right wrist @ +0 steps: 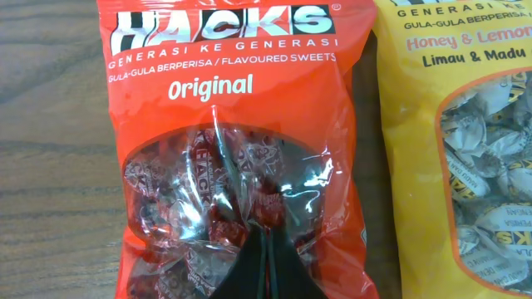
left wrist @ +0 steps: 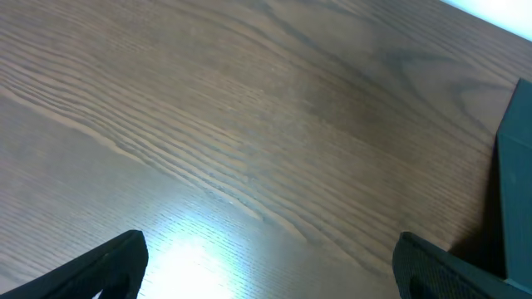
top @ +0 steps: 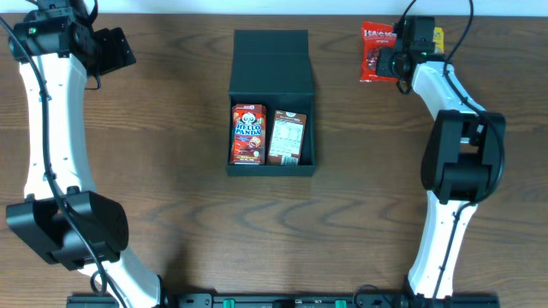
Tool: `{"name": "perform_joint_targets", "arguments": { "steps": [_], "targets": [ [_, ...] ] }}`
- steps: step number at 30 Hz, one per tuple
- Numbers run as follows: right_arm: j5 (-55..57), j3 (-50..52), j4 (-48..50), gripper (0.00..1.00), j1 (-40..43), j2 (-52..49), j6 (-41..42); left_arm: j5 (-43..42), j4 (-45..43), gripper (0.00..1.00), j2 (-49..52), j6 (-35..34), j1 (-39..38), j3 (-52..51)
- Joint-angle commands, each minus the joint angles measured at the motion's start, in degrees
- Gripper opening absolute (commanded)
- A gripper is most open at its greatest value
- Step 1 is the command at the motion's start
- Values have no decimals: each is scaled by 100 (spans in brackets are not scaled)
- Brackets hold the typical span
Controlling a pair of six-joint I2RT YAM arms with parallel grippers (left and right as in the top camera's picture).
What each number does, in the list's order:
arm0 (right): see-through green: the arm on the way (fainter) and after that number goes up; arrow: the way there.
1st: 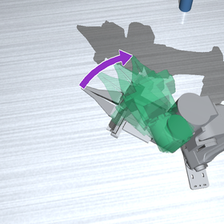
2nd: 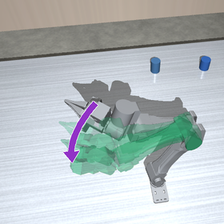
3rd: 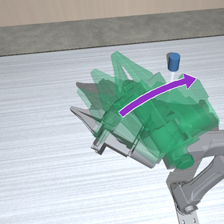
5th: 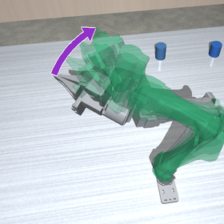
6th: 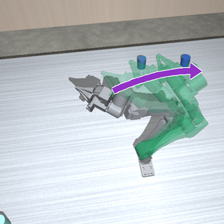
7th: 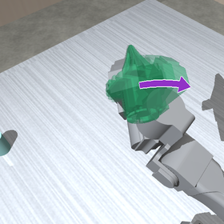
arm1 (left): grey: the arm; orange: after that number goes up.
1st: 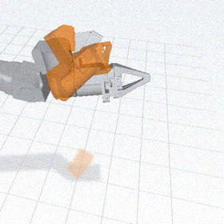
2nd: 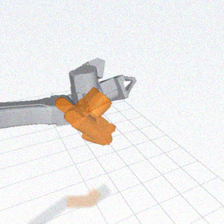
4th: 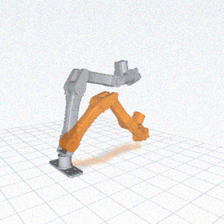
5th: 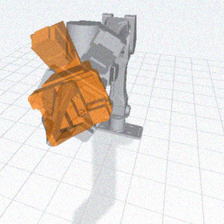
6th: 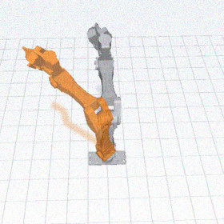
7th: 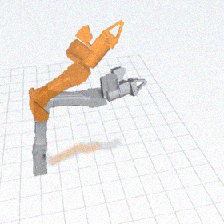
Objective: Pack container
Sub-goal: 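Lower the right gripper onto the red Hacks bag and grasp it, then lift the red Hacks bag with the right gripper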
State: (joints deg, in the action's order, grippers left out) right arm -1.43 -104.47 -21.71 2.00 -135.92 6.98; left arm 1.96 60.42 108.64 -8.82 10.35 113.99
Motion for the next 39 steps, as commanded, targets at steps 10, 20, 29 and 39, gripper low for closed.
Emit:
{"name": "perform_joint_targets", "arguments": {
  "steps": [10, 20, 29, 39],
  "targets": [
    [-442, 31, -501, 1, -151, 0, 129, 94, 22, 95, -17, -20, 22, 85],
    [-448, 31, -1182, 1, -238, 756, 129, 96, 0, 95, -17, -20, 22, 85],
    [-422, 31, -1434, 1, -595, 1915, 105, 96, -87, 95, -17, -42, 22, 85],
    [-595, 33, -1432, 80, -337, 1403, 114, 96, -57, 95, -17, -39, 22, 85]
  ]
}}
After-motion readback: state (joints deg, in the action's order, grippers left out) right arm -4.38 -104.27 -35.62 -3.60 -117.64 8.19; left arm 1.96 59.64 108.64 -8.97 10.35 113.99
